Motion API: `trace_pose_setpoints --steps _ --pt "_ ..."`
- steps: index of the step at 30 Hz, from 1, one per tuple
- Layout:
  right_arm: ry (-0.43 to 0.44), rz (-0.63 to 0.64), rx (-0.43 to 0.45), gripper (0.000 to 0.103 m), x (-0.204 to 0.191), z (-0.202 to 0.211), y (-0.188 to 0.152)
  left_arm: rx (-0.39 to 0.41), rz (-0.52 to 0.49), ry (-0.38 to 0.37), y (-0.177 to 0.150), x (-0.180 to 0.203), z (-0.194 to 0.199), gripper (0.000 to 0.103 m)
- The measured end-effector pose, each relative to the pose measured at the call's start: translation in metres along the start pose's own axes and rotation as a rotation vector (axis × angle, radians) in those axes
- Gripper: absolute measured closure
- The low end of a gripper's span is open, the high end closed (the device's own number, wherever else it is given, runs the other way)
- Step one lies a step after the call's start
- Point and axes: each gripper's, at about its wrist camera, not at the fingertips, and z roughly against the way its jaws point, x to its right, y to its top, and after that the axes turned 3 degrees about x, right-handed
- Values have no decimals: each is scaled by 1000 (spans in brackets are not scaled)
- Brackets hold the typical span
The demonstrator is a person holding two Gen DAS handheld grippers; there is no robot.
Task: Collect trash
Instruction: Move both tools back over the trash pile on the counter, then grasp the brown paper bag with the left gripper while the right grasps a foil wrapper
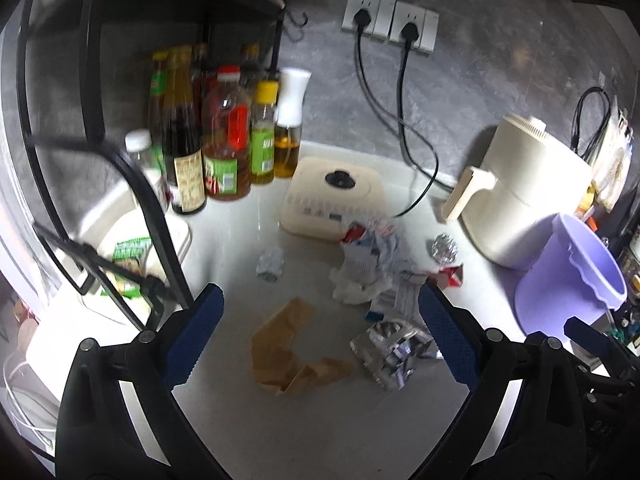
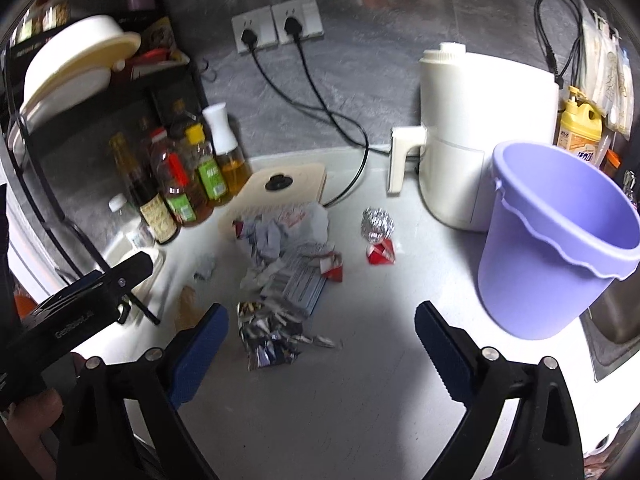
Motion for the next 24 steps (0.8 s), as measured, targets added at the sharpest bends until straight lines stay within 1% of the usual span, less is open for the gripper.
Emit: trace_pose_setpoints --steps 4,8,14,17,18,20,21,22,23,24 --pt "-5 21 -37 17 -5 -7 -9 -30 30 11 -15 -9 -16 6" --pt "-15 44 -65 17 -8 -15 -17 -65 74 24 -30 -19 -31 7" --pt "-35 59 -114 17 -5 -31 -29 -135 108 23 -52 -30 -54 14" --pt "-34 67 -137 19 -7 -40 -34 -161 106 28 -60 -31 -65 18" --pt "-33 75 -140 19 -9 -42 -34 -168 107 29 -62 -32 -70 21" --pt "-27 87 -142 19 -11 -46 -35 -190 104 33 -67 -31 -82 33" --pt "-24 92 -145 19 -12 -49 -35 -215 100 41 -69 -31 -89 54" --pt "-22 94 -148 19 -13 -51 -35 -230 105 48 -70 -31 -93 66" --pt "-20 94 -151 20 -13 -54 -35 -217 113 58 -68 -31 -92 73" --pt "-19 93 -156 21 -13 -57 -34 -221 124 44 -66 -31 -93 82"
